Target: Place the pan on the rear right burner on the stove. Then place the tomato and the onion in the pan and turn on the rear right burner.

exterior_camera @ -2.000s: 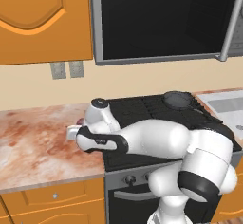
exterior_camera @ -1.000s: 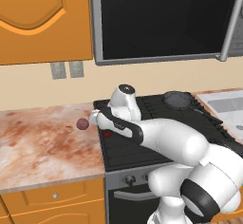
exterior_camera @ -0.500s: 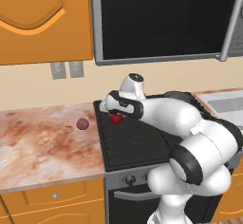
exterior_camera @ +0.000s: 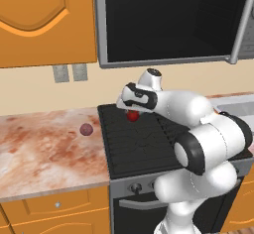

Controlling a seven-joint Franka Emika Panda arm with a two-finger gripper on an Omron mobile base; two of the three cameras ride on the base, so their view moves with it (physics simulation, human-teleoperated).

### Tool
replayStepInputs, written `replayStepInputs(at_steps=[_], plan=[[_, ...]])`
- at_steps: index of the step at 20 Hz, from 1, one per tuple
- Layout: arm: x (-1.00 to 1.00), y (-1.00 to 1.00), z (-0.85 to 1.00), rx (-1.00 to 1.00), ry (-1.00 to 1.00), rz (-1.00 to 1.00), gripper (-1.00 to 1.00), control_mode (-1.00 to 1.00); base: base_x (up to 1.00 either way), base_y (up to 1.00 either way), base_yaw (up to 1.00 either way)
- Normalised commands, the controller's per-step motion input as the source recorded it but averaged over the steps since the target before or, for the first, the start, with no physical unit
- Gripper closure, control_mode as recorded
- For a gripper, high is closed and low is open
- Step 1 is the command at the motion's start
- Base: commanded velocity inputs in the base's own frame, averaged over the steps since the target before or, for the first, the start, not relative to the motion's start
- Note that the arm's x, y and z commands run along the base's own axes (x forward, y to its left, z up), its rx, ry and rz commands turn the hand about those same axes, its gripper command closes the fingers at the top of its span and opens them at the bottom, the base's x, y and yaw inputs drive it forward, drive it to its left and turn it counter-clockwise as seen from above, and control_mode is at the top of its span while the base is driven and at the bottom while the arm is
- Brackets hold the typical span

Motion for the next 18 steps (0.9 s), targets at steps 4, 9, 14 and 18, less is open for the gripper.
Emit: replayStepInputs(at_steps=[4, 9, 14, 18], plan=[[0.0, -0.5, 0.0, 0.0, 0.0, 0.0, 1.0, -1.0, 0.0, 0.0, 0.0], [0.0, -0.47, 0.0, 0.0, 0.0, 0.0, 1.0, -1.0, 0.0, 0.0, 0.0], [0.17, -0.48, 0.0, 0.0, 0.0, 0.0, 1.0, -1.0, 0.0, 0.0, 0.0], [0.39, -0.59, -0.01, 0.0, 0.0, 0.0, 1.0, -1.0, 0.0, 0.0, 0.0]])
